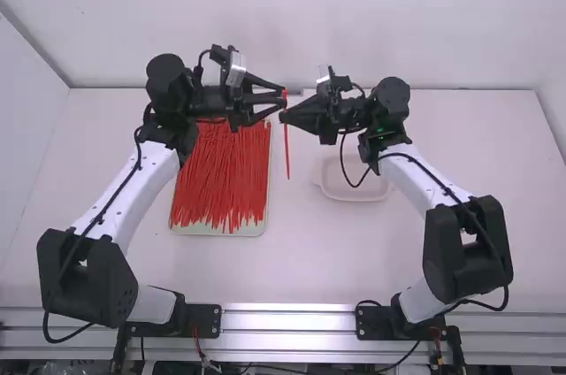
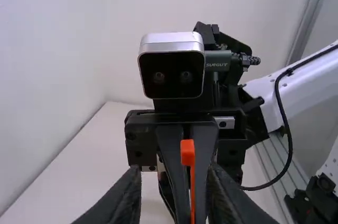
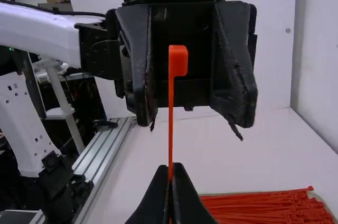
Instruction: Fasten the cable tie
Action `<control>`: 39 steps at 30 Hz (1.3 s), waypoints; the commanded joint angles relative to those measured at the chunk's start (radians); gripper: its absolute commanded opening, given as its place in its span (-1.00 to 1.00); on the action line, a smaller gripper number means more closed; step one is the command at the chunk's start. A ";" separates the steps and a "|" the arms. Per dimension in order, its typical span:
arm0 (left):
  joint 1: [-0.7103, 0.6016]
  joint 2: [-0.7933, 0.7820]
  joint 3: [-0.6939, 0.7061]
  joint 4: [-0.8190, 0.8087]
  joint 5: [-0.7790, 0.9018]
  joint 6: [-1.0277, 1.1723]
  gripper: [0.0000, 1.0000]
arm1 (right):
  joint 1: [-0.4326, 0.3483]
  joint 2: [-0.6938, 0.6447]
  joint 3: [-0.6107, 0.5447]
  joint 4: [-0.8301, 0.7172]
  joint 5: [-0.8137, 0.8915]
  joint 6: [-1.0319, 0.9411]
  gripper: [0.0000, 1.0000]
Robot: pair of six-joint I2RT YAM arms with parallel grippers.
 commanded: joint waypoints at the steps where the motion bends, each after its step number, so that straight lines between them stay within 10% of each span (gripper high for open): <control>1: -0.010 0.008 0.023 0.009 0.024 -0.013 -0.42 | 0.009 0.000 0.035 0.012 0.000 0.002 -1.00; 39: -0.029 0.008 0.023 0.011 0.018 -0.029 -0.96 | 0.001 0.000 0.035 0.028 0.018 0.005 -1.00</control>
